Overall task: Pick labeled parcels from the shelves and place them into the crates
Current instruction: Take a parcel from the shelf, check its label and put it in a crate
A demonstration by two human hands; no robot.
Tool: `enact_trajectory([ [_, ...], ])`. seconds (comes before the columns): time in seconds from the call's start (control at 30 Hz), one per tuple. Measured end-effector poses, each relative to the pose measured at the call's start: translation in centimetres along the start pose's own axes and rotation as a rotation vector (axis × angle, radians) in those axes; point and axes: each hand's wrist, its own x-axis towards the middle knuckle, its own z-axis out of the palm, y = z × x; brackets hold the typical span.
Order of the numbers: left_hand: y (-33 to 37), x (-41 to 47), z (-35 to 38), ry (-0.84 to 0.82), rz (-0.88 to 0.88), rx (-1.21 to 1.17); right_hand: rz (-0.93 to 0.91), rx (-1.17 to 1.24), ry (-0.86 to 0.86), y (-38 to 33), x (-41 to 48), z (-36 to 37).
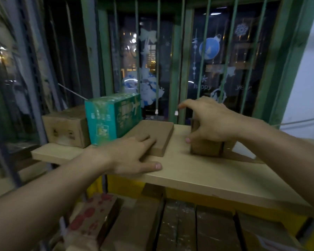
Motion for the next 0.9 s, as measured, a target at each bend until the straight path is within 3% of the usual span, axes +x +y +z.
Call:
enact_trajectory([
  [0.2,-1.0,-4.3,2.6,0.249,0.112,0.002,-0.104,-0.062,-0.037,-5.1,0.8,2.6],
  [0.33,-2.3,-6.5,4.1,0.510,0.212,0.037,-0.139,-0.044,-0.073,-6.5,0.9,3.8],
  [0.43,-3.9,-7.7,4.7,0.695,0.250,-0.084,-0.196,0.022,-0.100,-7.1,0.6,3.8],
  [0.6,-5.5,-9.6,3.9,1.096,0.099,-0.444,-0.361,0.273,0.155,-7.3,-0.7,3.6],
  [0.73,-6.5,-9.7,4.2,1.135,0.102,-0.768,-0.399,0.315,0.328,-7.7,-0.7,3.4],
  [0.9,-7.0,-9.9,3.8,1.094,0.133,-0.865,-0.409,0.289,0.345,-8.1,-0.1,3.0],
])
